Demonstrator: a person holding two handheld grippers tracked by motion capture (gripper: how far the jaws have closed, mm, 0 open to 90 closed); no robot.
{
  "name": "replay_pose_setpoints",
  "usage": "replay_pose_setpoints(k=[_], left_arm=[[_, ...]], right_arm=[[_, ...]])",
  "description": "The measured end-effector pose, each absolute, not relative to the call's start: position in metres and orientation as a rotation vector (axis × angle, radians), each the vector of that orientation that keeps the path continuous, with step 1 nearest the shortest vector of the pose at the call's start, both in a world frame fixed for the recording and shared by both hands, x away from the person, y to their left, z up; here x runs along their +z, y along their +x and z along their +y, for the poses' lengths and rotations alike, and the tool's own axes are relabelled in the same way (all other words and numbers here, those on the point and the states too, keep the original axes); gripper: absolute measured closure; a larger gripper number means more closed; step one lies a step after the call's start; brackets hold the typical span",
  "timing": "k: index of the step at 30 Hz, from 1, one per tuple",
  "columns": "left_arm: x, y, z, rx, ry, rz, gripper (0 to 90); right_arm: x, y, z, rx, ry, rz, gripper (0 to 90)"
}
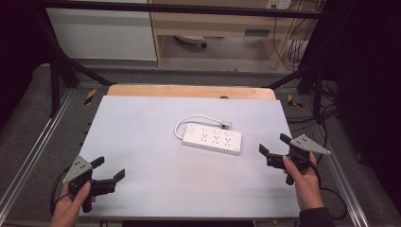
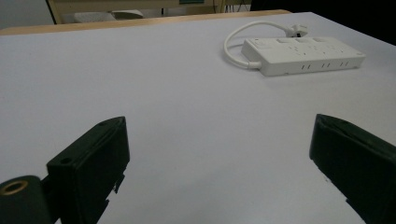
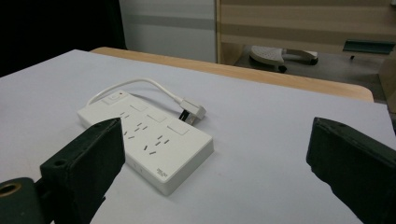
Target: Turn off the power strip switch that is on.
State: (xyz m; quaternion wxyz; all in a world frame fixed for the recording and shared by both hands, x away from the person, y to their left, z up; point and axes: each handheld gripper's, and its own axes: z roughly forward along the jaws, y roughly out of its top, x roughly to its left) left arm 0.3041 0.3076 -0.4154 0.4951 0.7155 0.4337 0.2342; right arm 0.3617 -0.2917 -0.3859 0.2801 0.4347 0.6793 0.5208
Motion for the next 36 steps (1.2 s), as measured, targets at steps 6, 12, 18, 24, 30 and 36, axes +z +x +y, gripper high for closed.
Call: replay_pose_setpoints(k=[6, 12, 18, 24, 30, 36], left_arm=[[-0.415, 0.305, 0.306, 0.571, 1.742, 1.048, 4.8], [-0.416, 0.305, 0.305, 0.567, 1.745, 1.047, 4.8], [-0.416, 0.305, 0.306, 0.565, 1.741, 1.049, 4.8], [-0.416, 0.305, 0.305, 0.561, 1.746, 1.046, 4.8], [-0.416, 0.305, 0.305, 0.561, 1.744, 1.048, 4.8], [-0.417, 0.305, 0.304, 0.557, 1.755, 1.049, 4.8]], right_arm=[[-0.399, 0.357, -0.293, 1.381, 1.163, 1.835, 4.6], [-0.417, 0.354, -0.291, 1.367, 1.185, 1.848, 4.3], [-0.426, 0.354, -0.287, 1.368, 1.198, 1.866, 3.6], [-0.439, 0.355, -0.277, 1.347, 1.209, 1.934, 3.1], [-0.446, 0.359, -0.258, 1.316, 1.193, 2.01, 3.0], [-0.451, 0.366, -0.24, 1.232, 1.203, 2.057, 3.2]])
